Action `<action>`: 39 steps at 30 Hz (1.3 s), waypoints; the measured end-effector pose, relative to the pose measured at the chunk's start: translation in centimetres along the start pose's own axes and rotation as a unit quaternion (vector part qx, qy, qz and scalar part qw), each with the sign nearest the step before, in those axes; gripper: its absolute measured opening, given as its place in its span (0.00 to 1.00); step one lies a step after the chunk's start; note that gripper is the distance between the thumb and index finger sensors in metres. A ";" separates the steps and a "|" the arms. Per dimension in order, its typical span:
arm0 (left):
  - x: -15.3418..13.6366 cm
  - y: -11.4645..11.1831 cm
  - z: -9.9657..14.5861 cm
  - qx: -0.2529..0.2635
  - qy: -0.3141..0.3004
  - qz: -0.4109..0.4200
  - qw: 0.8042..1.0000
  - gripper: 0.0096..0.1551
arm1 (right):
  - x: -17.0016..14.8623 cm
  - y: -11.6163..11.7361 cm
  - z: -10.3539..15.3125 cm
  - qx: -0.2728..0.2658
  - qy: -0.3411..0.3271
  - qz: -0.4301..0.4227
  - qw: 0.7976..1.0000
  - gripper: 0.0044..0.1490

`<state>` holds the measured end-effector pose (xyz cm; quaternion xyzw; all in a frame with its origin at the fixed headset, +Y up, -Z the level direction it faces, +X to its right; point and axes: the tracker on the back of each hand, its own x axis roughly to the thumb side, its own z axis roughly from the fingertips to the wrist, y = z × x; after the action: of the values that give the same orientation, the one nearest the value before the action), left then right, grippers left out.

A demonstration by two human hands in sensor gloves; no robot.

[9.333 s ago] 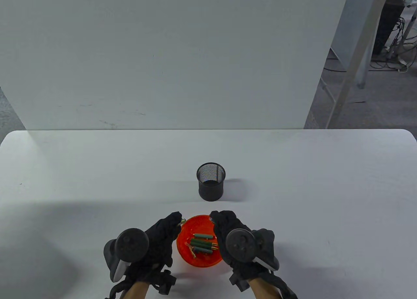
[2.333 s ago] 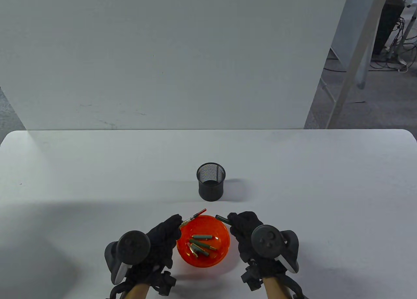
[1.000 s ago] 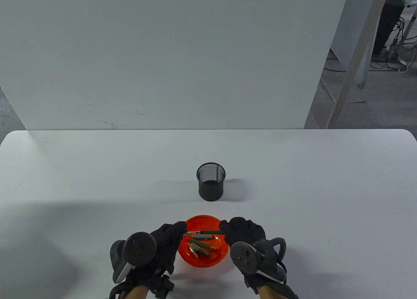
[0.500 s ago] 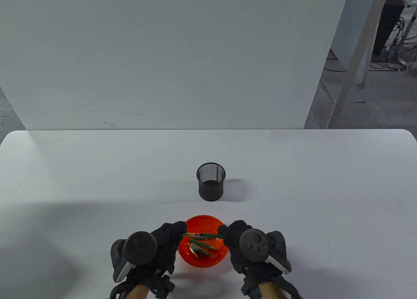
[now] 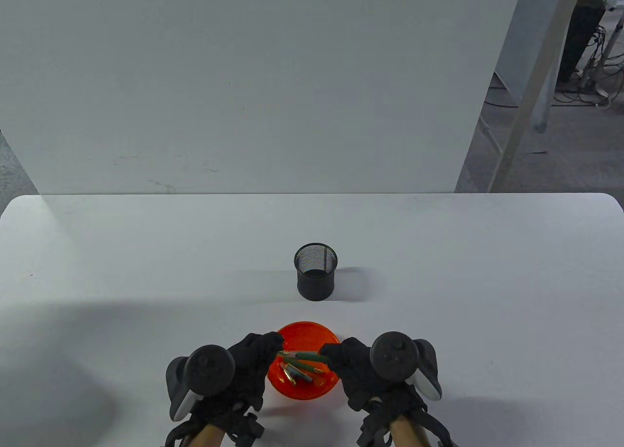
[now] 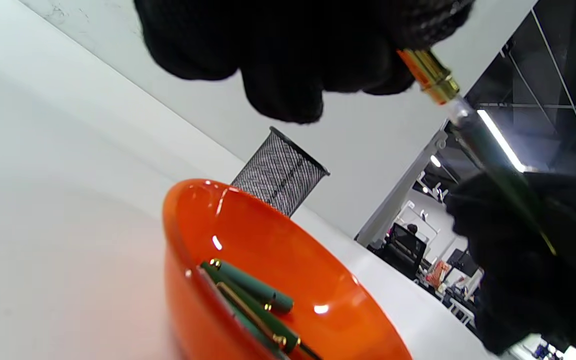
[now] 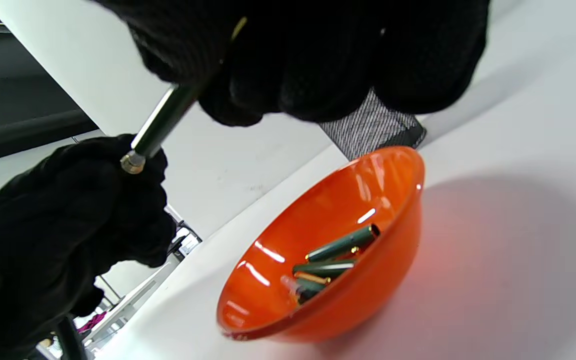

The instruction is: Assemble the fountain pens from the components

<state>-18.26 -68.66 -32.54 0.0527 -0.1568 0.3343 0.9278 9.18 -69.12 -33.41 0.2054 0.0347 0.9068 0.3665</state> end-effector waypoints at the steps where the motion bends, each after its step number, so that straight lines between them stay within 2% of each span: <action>1: 0.0 -0.1 0.0 -0.004 0.000 0.003 1.000 0.26 | 0.1 0.1 0.0 -0.008 -0.003 -0.001 1.000 0.29; 9: -0.4 -0.1 -0.1 -0.022 0.009 0.030 0.999 0.26 | -0.5 0.4 0.1 -0.085 0.008 -0.077 0.993 0.29; 19: 0.3 -0.8 -0.2 -0.039 -0.011 0.007 0.999 0.27 | -1.3 0.6 0.0 -0.084 0.049 -0.073 0.993 0.34; 22: 0.4 -0.8 -0.2 -0.041 -0.012 0.005 0.999 0.27 | -1.4 0.6 0.1 -0.098 0.054 -0.064 0.992 0.37; 26: 0.3 -0.8 -0.2 -0.035 -0.012 0.006 0.999 0.27 | -1.5 0.7 0.1 -0.094 0.053 -0.088 0.990 0.41; 30: -0.2 -0.8 -0.3 -0.033 0.003 0.025 0.999 0.27 | -1.5 1.1 -0.1 -0.051 0.035 -0.129 0.990 0.47; 33: -0.5 -0.7 -0.3 -0.030 0.011 0.034 0.999 0.27 | -1.1 1.0 0.0 -0.056 0.024 -0.136 0.989 0.54; 35: -0.5 -0.6 -0.3 -0.029 0.012 0.037 0.999 0.27 | -1.0 0.7 0.1 -0.060 0.015 -0.137 0.989 0.54; 39: -0.6 -0.6 -0.2 -0.020 0.014 0.037 0.999 0.27 | -1.0 0.2 0.4 -0.079 0.003 -0.143 0.986 0.48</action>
<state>-18.28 -69.43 -32.93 0.0238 -0.1525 0.3664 0.9176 9.84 -69.92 -33.36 0.1660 -0.0073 0.8453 0.5077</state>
